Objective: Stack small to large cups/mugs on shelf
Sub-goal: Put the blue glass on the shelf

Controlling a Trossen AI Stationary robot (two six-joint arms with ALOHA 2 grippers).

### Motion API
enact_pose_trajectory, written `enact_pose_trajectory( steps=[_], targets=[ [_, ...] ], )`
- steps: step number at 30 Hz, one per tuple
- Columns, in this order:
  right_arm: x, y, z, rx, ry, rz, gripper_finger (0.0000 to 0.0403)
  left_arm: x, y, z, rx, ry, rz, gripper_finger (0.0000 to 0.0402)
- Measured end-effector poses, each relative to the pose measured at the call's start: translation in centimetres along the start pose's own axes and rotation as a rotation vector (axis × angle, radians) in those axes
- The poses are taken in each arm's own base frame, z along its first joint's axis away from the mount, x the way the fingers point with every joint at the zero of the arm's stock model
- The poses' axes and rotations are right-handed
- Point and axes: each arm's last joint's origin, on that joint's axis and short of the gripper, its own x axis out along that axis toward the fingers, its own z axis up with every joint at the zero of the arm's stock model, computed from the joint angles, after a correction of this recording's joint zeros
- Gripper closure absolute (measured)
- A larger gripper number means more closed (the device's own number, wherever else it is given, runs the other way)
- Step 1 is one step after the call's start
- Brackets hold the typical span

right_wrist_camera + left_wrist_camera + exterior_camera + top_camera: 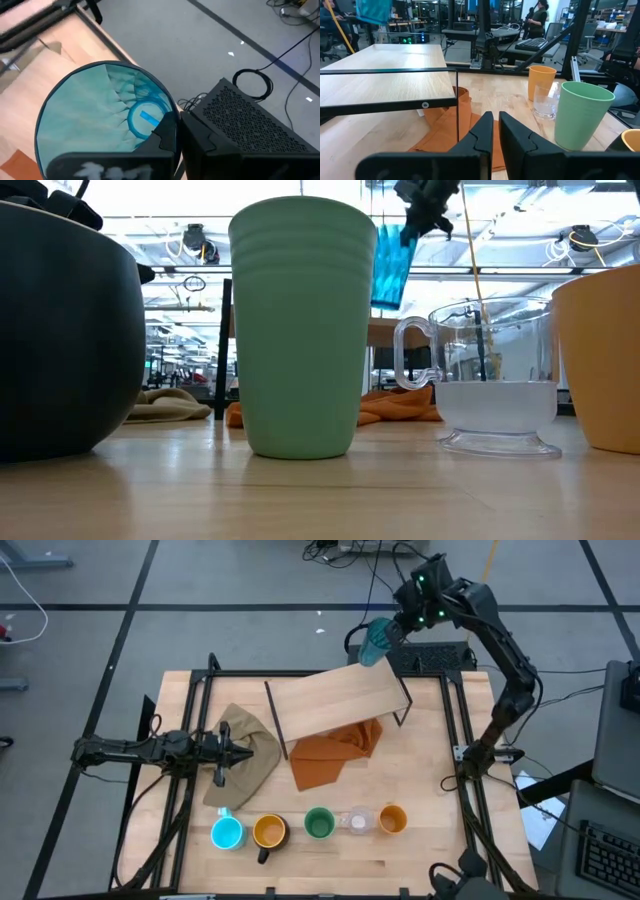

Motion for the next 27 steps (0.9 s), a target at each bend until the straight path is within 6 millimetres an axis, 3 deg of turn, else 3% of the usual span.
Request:
enact_pose_trajectory(
  steps=[6, 17, 27],
  targets=[
    [-0.5, -0.1, 0.0, 0.013, 0.03, -0.002, 0.0403, 0.0, 0.0, 0.0, 0.0, 0.001, 0.0, 0.0371],
    [2.3, -0.4, -0.2, 0.038, 0.144, 0.002, 0.0403, 0.0, 0.0, 0.0, 0.005, 0.004, 0.0, 0.0371],
    [2.6, -0.6, -0.3, 0.031, 0.16, 0.001, 0.0403, 0.0, 0.0, 0.0, 0.005, 0.005, 0.001, 0.0371]
  ],
)
